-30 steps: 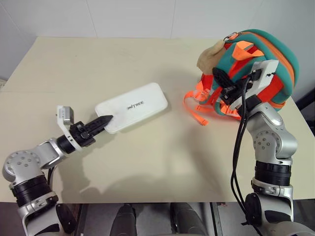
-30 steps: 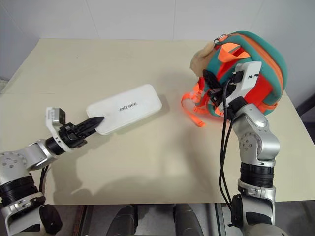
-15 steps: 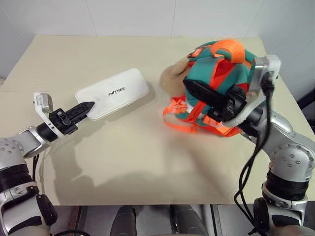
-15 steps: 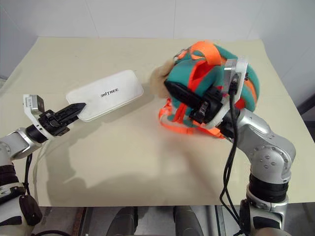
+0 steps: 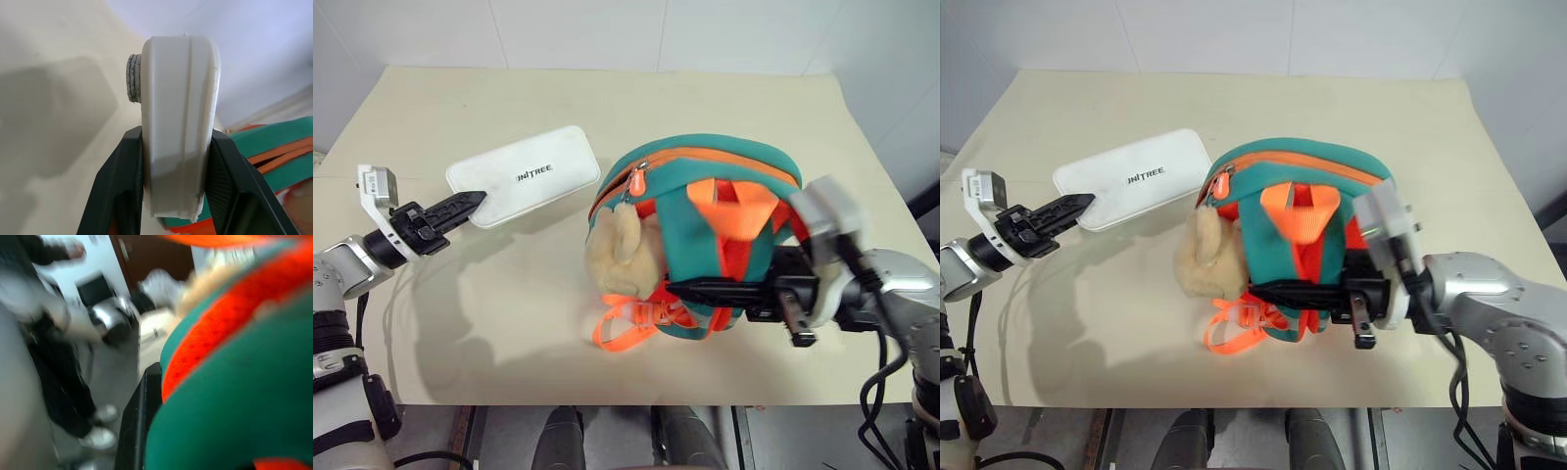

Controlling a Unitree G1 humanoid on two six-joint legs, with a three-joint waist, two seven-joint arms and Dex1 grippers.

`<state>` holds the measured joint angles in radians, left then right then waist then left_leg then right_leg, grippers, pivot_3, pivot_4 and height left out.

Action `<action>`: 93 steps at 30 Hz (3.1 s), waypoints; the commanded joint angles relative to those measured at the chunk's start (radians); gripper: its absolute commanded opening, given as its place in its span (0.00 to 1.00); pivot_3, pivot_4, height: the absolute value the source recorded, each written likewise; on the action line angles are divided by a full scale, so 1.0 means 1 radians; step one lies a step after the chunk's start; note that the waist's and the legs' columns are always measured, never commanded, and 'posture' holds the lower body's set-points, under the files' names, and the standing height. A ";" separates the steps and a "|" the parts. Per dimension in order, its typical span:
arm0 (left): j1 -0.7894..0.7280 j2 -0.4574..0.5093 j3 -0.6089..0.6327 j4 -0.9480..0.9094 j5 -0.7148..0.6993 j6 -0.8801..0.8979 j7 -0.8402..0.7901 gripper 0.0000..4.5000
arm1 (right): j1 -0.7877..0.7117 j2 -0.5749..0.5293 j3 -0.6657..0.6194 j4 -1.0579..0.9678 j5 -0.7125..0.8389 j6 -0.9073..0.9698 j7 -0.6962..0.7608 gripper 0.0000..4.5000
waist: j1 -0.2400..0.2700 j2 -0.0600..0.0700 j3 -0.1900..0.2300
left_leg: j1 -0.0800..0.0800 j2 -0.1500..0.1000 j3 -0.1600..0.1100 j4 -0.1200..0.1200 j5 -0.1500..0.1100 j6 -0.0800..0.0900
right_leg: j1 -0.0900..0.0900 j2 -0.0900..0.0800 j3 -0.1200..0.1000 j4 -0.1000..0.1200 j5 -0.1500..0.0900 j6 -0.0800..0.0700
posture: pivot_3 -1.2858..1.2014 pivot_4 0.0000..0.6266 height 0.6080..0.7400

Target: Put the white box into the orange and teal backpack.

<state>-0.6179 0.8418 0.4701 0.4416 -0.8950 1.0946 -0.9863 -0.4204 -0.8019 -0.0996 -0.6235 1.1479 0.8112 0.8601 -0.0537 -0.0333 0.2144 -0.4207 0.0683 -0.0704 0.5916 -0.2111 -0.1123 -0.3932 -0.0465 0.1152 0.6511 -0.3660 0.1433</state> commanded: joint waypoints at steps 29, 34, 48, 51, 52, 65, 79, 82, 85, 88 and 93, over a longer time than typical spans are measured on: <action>0.293 0.266 0.367 -0.552 -0.206 -0.066 -0.232 0.29 | -0.127 0.093 0.106 0.416 -0.311 -0.135 0.316 0.00 | -0.002 0.000 0.001 | 0.001 0.000 0.000 0.002 0.000 0.001 | 0.000 0.000 0.000 0.002 0.000 0.000 | 0.52 0.24 1.00; 0.304 0.273 0.382 -0.585 -0.230 -0.058 -0.217 0.29 | -0.137 0.098 0.101 0.428 -0.322 -0.131 0.330 0.00 | -0.003 0.000 0.001 | 0.001 0.000 0.000 0.002 0.000 0.000 | 0.000 0.000 0.000 0.003 0.000 0.000 | 0.52 0.24 1.00; 0.361 0.385 0.232 -0.641 -0.097 -0.206 -0.321 0.29 | -0.131 0.111 0.091 0.408 -0.325 -0.123 0.320 0.00 | -0.002 0.000 0.001 | 0.001 0.000 0.000 0.002 0.000 0.001 | 0.000 0.000 0.001 0.003 0.000 -0.001 | 0.52 0.24 1.00; 0.351 0.411 0.199 -0.635 -0.068 -0.244 -0.337 0.29 | -0.129 0.112 0.091 0.407 -0.327 -0.124 0.318 0.00 | -0.002 0.000 0.001 | 0.001 0.000 0.000 0.002 0.000 0.001 | 0.000 0.000 0.001 0.003 0.000 -0.001 | 0.52 0.24 1.00; 0.343 0.422 0.183 -0.632 -0.056 -0.257 -0.342 0.29 | -0.129 0.114 0.090 0.408 -0.327 -0.125 0.316 0.00 | -0.002 0.000 0.001 | 0.001 0.000 0.000 0.002 0.000 0.001 | 0.000 0.000 0.001 0.003 0.000 -0.001 | 0.52 0.24 1.00; 0.270 0.451 0.124 -0.562 0.013 -0.343 -0.344 0.29 | -0.121 0.131 0.089 0.409 -0.339 -0.140 0.305 0.00 | -0.002 0.000 0.001 | 0.001 0.000 0.000 0.002 0.000 0.001 | 0.000 0.001 0.001 0.003 0.000 -0.001 | 0.52 0.24 1.00; 0.203 0.420 0.226 -0.517 -0.112 -0.147 -0.297 0.29 | -0.119 0.145 0.081 0.410 -0.343 -0.145 0.305 0.00 | -0.003 0.000 0.001 | 0.001 0.000 0.000 0.004 0.000 0.001 | 0.000 0.001 0.001 0.006 0.000 0.000 | 0.52 0.24 1.00; 0.243 0.444 0.252 -0.513 -0.085 -0.135 -0.333 0.29 | -0.116 0.147 0.082 0.410 -0.344 -0.146 0.308 0.00 | -0.005 0.000 0.001 | 0.001 0.000 0.000 0.004 0.000 0.001 | 0.000 0.001 0.001 0.006 0.000 0.000 | 0.52 0.24 1.00; 0.262 0.476 0.260 -0.498 -0.070 -0.138 -0.363 0.29 | -0.118 0.150 0.084 0.415 -0.349 -0.148 0.310 0.00 | -0.003 0.000 0.001 | 0.001 0.000 0.000 0.004 0.000 0.001 | 0.000 0.001 0.001 0.006 0.000 0.000 | 0.52 0.24 1.00; 0.273 0.509 0.259 -0.480 -0.050 -0.145 -0.396 0.29 | -0.120 0.154 0.086 0.419 -0.351 -0.148 0.311 0.00 | -0.003 0.000 0.001 | 0.001 0.000 0.000 0.004 0.000 0.001 | 0.000 0.001 0.001 0.006 0.000 0.000 | 0.52 0.24 1.00; 0.299 0.577 0.239 -0.465 -0.013 -0.147 -0.484 0.29 | -0.122 0.160 0.089 0.426 -0.357 -0.154 0.317 0.00 | -0.005 0.000 0.001 | 0.001 0.000 0.000 0.004 0.000 0.001 | 0.000 0.001 0.001 0.006 0.000 -0.001 | 0.52 0.24 1.00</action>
<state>-0.3151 1.3797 0.6864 -0.0283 -0.9179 0.9581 -1.4332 -0.5380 -0.6457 0.0005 -0.1917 0.7895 0.6689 1.1719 -0.0584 -0.0333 0.2154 -0.4197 0.0684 -0.0701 0.5953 -0.2109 -0.1114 -0.3937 -0.0457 0.1159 0.6572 -0.3659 0.1425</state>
